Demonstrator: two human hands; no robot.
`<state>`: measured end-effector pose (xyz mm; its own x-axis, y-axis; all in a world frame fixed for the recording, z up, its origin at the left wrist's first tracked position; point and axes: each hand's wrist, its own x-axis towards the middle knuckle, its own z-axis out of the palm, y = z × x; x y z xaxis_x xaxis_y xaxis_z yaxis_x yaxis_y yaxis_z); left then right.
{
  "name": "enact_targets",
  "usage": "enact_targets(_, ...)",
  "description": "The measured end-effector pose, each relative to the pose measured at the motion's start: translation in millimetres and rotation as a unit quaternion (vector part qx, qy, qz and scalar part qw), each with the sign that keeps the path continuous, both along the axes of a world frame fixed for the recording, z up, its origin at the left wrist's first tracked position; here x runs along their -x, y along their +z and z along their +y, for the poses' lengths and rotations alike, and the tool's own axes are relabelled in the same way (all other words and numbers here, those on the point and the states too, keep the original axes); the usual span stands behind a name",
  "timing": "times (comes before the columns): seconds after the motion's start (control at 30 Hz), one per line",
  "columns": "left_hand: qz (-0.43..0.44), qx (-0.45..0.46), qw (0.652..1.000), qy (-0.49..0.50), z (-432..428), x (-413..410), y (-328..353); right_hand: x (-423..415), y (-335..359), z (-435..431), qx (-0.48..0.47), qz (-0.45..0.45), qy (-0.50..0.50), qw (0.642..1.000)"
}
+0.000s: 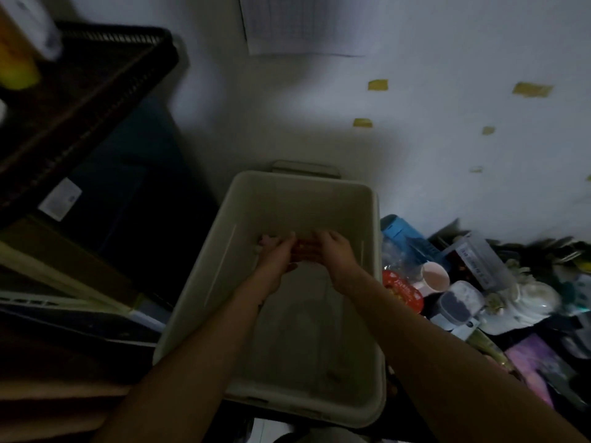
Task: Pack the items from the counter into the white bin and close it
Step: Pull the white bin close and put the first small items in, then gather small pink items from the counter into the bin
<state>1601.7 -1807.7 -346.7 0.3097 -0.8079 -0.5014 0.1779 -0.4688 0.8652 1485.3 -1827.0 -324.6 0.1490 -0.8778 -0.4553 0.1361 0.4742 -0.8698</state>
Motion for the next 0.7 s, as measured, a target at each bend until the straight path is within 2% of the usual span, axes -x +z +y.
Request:
enact_targets(0.17,0.058,0.042,0.997,0.023,-3,37,47,45,39,-9,0.042,-0.032,-0.014,0.998)
enact_targets(0.33,0.110,0.053,0.993,0.006,-12,81,79,91,66,-20,0.048,-0.072,-0.055,0.995)
enact_targets(0.5,0.105,0.097,0.989,-0.040,-18,143,98,160,76,-22,0.083,-0.050,-0.075,0.992)
enact_targets(0.7,0.091,0.122,0.984,-0.095,-13,217,90,234,54,-15,0.063,-0.018,-0.105,0.992)
